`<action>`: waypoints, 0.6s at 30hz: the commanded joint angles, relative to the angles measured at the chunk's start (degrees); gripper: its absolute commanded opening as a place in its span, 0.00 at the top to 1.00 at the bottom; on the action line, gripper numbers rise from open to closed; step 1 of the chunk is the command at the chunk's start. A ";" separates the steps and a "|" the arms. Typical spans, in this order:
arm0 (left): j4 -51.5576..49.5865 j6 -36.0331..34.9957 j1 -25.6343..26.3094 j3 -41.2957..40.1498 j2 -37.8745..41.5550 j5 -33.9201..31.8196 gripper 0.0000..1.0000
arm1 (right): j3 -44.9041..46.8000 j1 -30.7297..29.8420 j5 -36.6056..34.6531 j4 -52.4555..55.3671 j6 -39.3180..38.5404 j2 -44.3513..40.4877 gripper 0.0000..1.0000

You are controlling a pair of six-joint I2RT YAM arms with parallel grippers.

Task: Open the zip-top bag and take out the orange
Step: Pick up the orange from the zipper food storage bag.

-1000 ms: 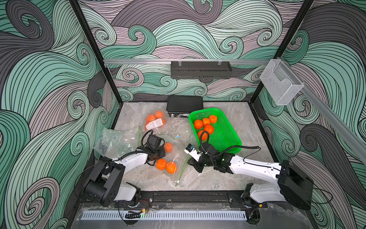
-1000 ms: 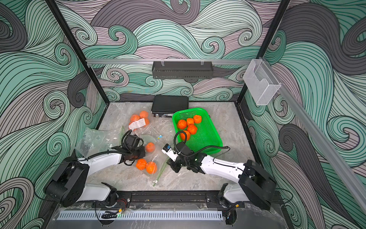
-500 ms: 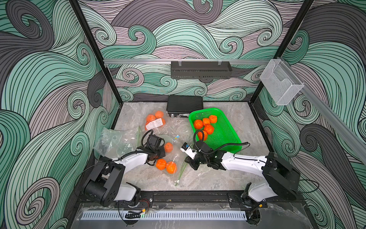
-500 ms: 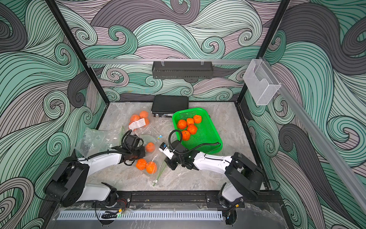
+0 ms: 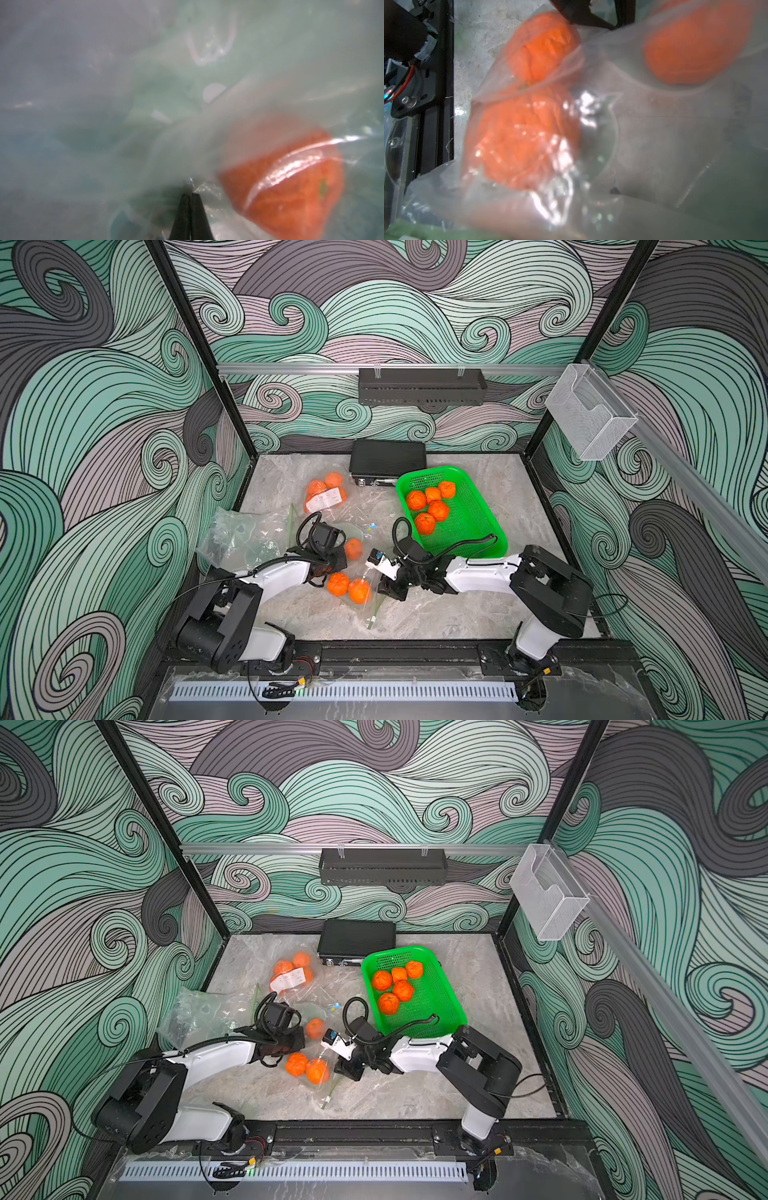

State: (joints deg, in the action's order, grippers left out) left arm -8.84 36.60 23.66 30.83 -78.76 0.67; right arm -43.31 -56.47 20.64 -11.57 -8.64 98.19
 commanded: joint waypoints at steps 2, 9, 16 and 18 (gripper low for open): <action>-3.34 0.49 0.32 -0.86 -1.25 0.13 1.00 | 1.35 -1.09 2.85 -5.30 -3.57 0.10 0.42; -3.64 0.34 1.04 -0.57 -1.66 -0.57 1.00 | 0.79 -4.07 4.40 -7.19 -6.91 1.34 0.24; -3.71 0.14 1.35 -0.57 -1.64 -0.67 1.00 | -2.49 -5.74 3.54 -8.11 -7.09 3.88 0.16; -3.75 0.14 1.40 -0.60 -1.61 -0.58 1.00 | -3.46 -6.00 3.48 -8.75 -6.73 4.74 0.15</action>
State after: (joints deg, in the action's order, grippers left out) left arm -8.67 36.60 24.47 30.83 -78.91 0.16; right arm -44.42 -62.00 23.29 -18.26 -14.94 102.17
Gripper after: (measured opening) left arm 0.047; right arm 0.850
